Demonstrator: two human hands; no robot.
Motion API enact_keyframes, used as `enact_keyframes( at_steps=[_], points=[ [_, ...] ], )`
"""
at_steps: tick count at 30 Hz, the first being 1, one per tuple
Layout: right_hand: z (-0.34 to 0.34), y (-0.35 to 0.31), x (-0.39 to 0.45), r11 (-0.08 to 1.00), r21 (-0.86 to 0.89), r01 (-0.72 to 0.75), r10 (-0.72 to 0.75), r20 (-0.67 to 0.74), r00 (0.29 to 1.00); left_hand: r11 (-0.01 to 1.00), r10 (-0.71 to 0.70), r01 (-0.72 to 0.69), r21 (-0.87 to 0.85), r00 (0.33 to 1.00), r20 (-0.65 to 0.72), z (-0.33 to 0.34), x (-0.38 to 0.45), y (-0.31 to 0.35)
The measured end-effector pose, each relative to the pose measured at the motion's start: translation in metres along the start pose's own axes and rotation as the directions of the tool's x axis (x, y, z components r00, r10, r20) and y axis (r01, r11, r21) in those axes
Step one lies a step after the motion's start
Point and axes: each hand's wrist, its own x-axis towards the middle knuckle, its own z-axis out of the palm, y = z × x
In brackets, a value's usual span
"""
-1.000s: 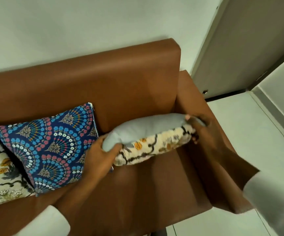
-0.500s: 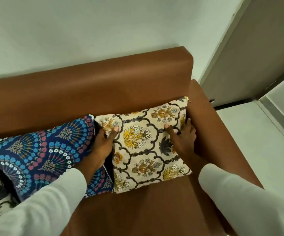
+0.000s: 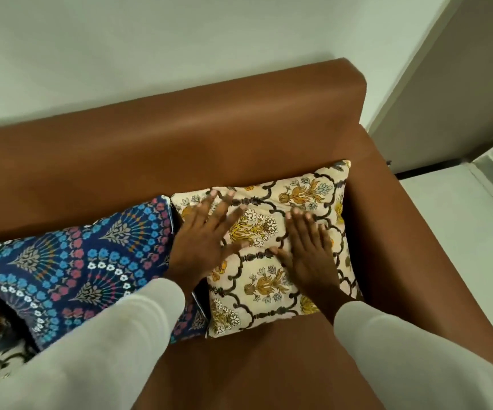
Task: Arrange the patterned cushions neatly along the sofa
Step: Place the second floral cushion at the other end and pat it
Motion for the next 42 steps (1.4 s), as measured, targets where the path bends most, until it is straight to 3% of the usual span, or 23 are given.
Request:
enact_keyframes(
  at_steps=[2,5,8,10,12,13,16,18,20,23,25,28,32,34,37,39,42],
  points=[
    [0.002,0.011,-0.011,0.965,0.086,-0.249,0.249,0.01,0.969,0.997,-0.076,0.076,0.024,0.997,-0.019,-0.004,-0.005,-0.012],
    [-0.009,0.017,-0.018,0.695,0.369,-0.617,0.615,0.141,0.776,0.985,-0.162,0.161,-0.06,0.987,-0.016,-0.024,-0.008,-0.017],
    [-0.031,0.031,-0.011,0.505,0.584,-0.635,0.64,0.24,0.73,0.926,-0.269,0.276,-0.257,0.961,0.063,-0.054,0.016,-0.01],
    [-0.048,0.035,-0.003,0.47,0.604,-0.644,0.597,0.319,0.736,0.866,-0.303,0.366,-0.34,0.926,0.225,-0.073,0.035,-0.004],
    [-0.063,0.027,-0.001,0.505,0.608,-0.612,0.534,0.338,0.775,0.812,-0.287,0.439,-0.384,0.874,0.393,-0.088,0.038,-0.009],
    [-0.07,0.022,0.001,0.533,0.619,-0.577,0.531,0.286,0.798,0.767,-0.292,0.469,-0.438,0.863,0.412,-0.092,0.033,-0.015],
    [-0.104,0.007,0.019,0.699,0.594,-0.398,0.493,0.003,0.87,0.65,-0.403,0.463,-0.603,0.882,0.243,-0.089,0.001,-0.026],
    [-0.124,0.003,0.042,0.819,0.501,-0.279,0.407,-0.165,0.899,0.627,-0.495,0.445,-0.639,0.861,0.114,-0.079,-0.016,-0.024],
    [-0.136,0.007,0.062,0.915,0.349,-0.204,0.309,-0.279,0.909,0.63,-0.518,0.45,-0.633,0.851,0.089,-0.069,-0.022,-0.014],
    [-0.135,0.018,0.072,0.957,0.221,-0.186,0.228,-0.185,0.956,0.697,-0.473,0.46,-0.549,0.871,0.129,-0.056,-0.024,0.008],
    [-0.128,0.02,0.069,0.957,0.188,-0.223,0.252,-0.15,0.956,0.68,-0.478,0.489,-0.547,0.861,0.174,-0.052,-0.023,0.02],
    [-0.126,0.014,0.07,0.938,0.187,-0.291,0.321,-0.154,0.935,0.679,-0.516,0.543,-0.494,0.831,0.206,-0.054,-0.024,0.024],
    [-0.13,-0.007,0.054,0.886,0.244,-0.394,0.45,-0.252,0.857,0.687,-0.554,0.525,-0.503,0.826,0.105,-0.069,-0.034,0.009],
    [-0.13,-0.038,0.034,0.892,0.34,-0.297,0.407,-0.319,0.856,0.736,-0.54,0.454,-0.503,0.841,-0.03,-0.077,-0.048,-0.011],
    [-0.113,-0.089,0.003,0.946,0.316,-0.068,0.158,-0.269,0.95,0.886,-0.396,0.307,-0.348,0.89,-0.224,-0.085,-0.077,-0.062],
    [-0.098,-0.132,-0.008,0.949,0.313,0.044,0.033,-0.238,0.971,0.919,-0.365,0.306,-0.25,0.899,-0.242,-0.09,-0.097,-0.102],
    [-0.078,-0.196,-0.012,0.906,0.423,0.015,0.039,-0.12,0.992,0.888,-0.449,0.415,-0.197,0.873,-0.188,-0.098,-0.115,-0.139]
  ],
)
